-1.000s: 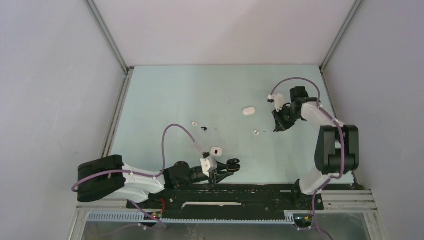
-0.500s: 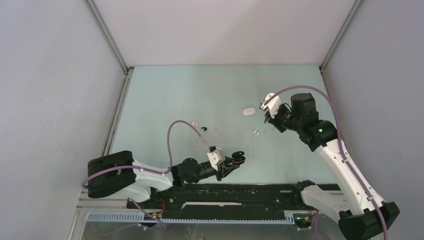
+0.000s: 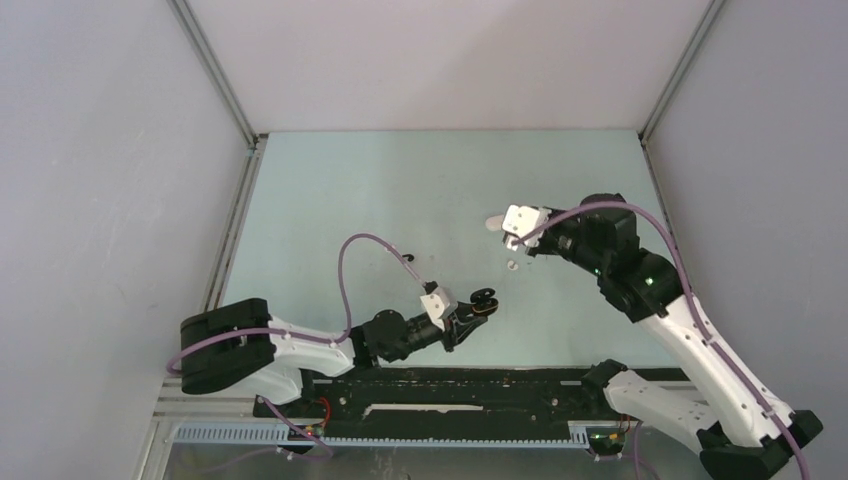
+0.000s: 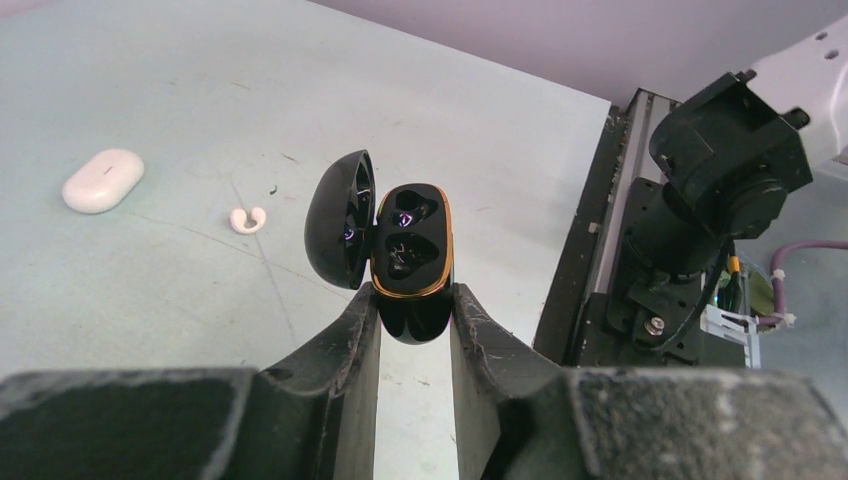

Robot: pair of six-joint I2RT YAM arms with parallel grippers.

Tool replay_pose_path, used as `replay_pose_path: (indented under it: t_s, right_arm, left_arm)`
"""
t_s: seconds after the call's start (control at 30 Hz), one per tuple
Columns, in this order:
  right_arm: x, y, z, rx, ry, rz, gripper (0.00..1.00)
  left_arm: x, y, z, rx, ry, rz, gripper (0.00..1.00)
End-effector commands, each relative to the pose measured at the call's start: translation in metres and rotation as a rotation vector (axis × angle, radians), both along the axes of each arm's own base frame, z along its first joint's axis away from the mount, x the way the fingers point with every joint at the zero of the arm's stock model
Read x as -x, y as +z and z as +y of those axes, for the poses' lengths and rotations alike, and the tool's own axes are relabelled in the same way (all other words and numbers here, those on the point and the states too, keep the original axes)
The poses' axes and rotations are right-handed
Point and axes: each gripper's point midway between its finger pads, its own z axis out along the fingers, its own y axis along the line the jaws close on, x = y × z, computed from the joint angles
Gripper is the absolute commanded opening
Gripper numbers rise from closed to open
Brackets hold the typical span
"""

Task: Insert the wireless bluetooth earbuds into the charging case
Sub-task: Insert the left earbud into the left side groove of the charging case.

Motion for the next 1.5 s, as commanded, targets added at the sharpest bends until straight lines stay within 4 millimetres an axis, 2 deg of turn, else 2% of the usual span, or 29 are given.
replay_pose_path:
  t_s: [0.0,0.1,0.2,0.33,0.57,0.73,0.87,1.2,1.47]
  right_arm:
    - [0.037,0.057,0.005,-0.026,0.096,-0.185,0.0]
    - [0.068,0.057,0.011,-0.086,0.147,-0.177,0.0]
    - [0.084,0.04,0.014,-0.099,0.175,-0.147,0.0]
    - [0.083,0.018,0.019,-0.132,0.158,-0.092,0.0]
    - [0.076,0.011,0.03,-0.188,0.131,-0.128,0.0]
    - [0.089,0.013,0.043,-0.191,0.202,-0.172,0.0]
    - [0.097,0.001,0.051,-0.16,0.248,-0.181,0.0]
    - [0.102,-0.009,0.067,-0.129,0.321,-0.296,0.0]
    - [0.104,-0.011,0.075,-0.122,0.349,-0.336,0.0]
  left_arm:
    - [-0.011,0.025,-0.003,0.08,0.062,-0.014,0.0]
    - [-0.016,0.03,-0.001,0.093,0.09,-0.017,0.0]
    - [-0.018,0.03,-0.001,0.089,0.102,-0.027,0.0]
    - [-0.02,0.032,0.0,0.093,0.112,-0.036,0.0]
    - [-0.02,0.053,-0.004,0.169,0.113,0.006,0.0]
    - [-0.023,0.065,-0.005,0.217,0.131,0.041,0.0]
    - [-0.025,0.075,-0.003,0.249,0.148,0.044,0.0]
    - [-0.02,0.084,0.0,0.276,0.12,0.034,0.0]
    - [-0.017,0.084,0.0,0.276,0.103,0.025,0.0]
